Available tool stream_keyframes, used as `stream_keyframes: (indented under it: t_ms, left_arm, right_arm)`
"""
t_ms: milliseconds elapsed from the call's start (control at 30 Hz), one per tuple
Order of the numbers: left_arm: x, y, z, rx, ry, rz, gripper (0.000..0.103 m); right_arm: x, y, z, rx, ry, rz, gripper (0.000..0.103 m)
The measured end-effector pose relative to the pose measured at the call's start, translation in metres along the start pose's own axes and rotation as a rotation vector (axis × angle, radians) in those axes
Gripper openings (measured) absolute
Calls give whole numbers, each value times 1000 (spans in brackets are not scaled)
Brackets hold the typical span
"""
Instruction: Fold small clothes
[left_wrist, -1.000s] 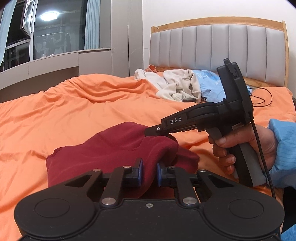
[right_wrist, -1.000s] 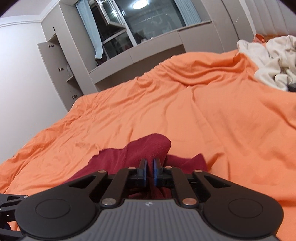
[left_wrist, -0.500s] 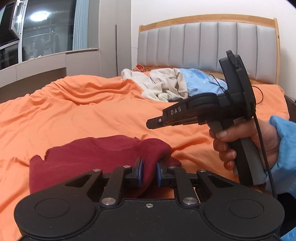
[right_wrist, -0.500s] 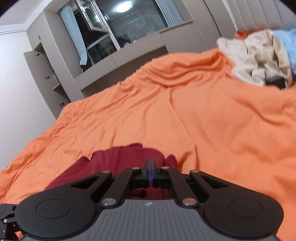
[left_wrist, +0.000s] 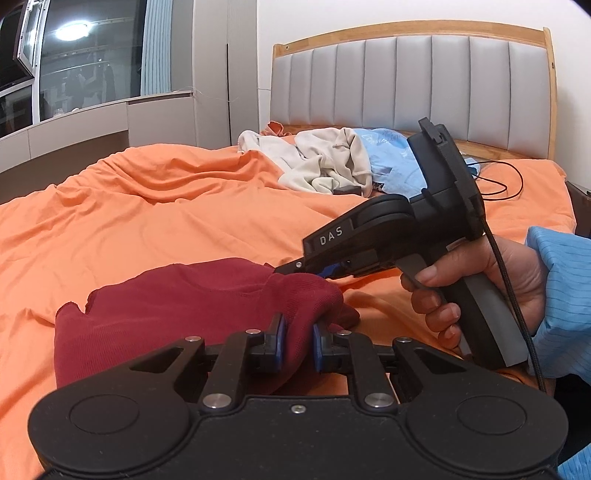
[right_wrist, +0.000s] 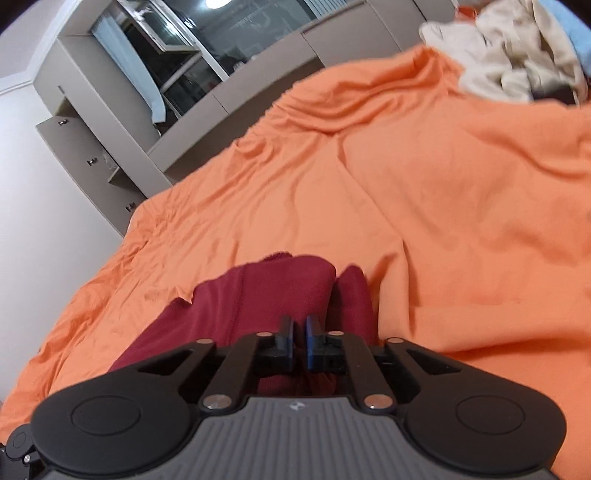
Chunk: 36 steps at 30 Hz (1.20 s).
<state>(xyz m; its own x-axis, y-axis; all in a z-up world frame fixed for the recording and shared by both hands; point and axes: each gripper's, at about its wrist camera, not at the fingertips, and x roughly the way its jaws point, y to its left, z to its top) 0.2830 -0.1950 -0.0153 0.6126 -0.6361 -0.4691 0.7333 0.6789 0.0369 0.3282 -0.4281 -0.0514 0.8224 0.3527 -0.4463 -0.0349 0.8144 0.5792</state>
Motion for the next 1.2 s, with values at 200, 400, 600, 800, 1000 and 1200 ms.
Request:
stream_keyframes:
  t_ms: [200,400,600,800,1000,1200]
  left_arm:
    - [-3,-3,0,5,-13,-19,16]
    - [5,-8,-5,34,29,-31,16]
    - [7,-5,-5,7,42,-39,17]
    - [7,-5,-5,3,50,-39,18]
    - [8,-7,-5,0,55,-43,22]
    - [9,-9,-6,-8,63,-54,32]
  right_arm:
    - [-24,9,1,-60,-54,-28,5]
    - [-13,4,-6,-67,10,-78,5]
    - [-12,6,-8,-77,15,-90,6]
    - [-11,6,-9,-81,21,-97,6]
    - [-11,6,-8,-80,21,-99,7]
    - [-11,6,-8,-83,21,-106,9]
